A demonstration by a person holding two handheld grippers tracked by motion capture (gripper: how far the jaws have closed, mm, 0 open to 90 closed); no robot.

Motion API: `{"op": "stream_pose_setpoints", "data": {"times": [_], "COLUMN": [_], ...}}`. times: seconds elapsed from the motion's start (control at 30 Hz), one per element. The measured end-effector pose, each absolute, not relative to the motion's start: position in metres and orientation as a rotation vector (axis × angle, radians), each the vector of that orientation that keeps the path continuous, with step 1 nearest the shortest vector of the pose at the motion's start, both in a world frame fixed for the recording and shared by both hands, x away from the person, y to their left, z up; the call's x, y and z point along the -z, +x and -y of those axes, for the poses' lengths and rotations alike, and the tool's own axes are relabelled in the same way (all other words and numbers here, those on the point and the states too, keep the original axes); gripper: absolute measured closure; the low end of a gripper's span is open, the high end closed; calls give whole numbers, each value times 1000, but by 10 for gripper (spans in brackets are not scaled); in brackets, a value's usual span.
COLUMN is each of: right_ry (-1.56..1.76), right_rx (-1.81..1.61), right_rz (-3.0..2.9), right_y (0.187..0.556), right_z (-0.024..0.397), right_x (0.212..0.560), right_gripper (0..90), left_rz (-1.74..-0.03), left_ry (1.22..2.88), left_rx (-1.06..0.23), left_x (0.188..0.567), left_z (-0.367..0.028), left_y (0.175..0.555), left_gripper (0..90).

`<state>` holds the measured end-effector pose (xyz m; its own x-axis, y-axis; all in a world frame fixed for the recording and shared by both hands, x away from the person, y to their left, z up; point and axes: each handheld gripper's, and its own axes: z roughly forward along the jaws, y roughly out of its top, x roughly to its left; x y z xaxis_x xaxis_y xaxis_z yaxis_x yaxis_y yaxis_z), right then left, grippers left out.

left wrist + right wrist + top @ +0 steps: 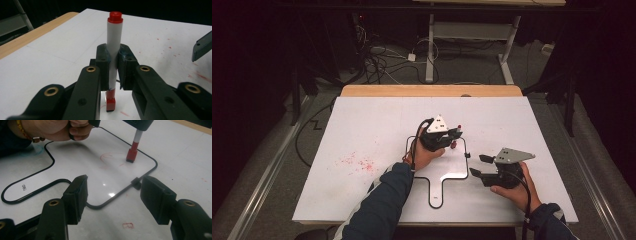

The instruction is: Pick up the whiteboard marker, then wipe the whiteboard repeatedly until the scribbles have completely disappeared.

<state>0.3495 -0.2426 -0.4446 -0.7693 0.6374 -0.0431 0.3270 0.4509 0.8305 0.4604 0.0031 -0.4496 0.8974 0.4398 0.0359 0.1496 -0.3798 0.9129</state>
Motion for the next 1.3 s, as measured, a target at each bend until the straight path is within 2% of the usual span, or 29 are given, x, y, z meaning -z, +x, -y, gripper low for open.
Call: {"op": "stream_pose_setpoints", "data": {"times": [0.4, 0.7, 0.87, 1.0, 1.3], "right_ry": [819, 823, 814, 825, 819], "right_rx": [-1231, -1230, -1221, -1222, -1215], "right_rz": [-2348, -2346, -2352, -2343, -2344], "right_y": [348, 349, 348, 345, 345], "right_z": [245, 245, 244, 247, 247], "right_x": [443, 443, 445, 444, 444], "right_gripper": [398, 398, 398, 397, 398], "left_rz": [-483, -415, -374, -407, -362], "left_ry": [1945, 1913, 1945, 1945, 1933], "left_rx": [-298, -221, -248, -271, -210], "left_x": [450, 455, 453, 452, 455], "left_z": [-20, -20, -20, -29, -37], "left_y": [461, 437, 429, 431, 417], "left_gripper": [788, 788, 788, 788, 788]}}
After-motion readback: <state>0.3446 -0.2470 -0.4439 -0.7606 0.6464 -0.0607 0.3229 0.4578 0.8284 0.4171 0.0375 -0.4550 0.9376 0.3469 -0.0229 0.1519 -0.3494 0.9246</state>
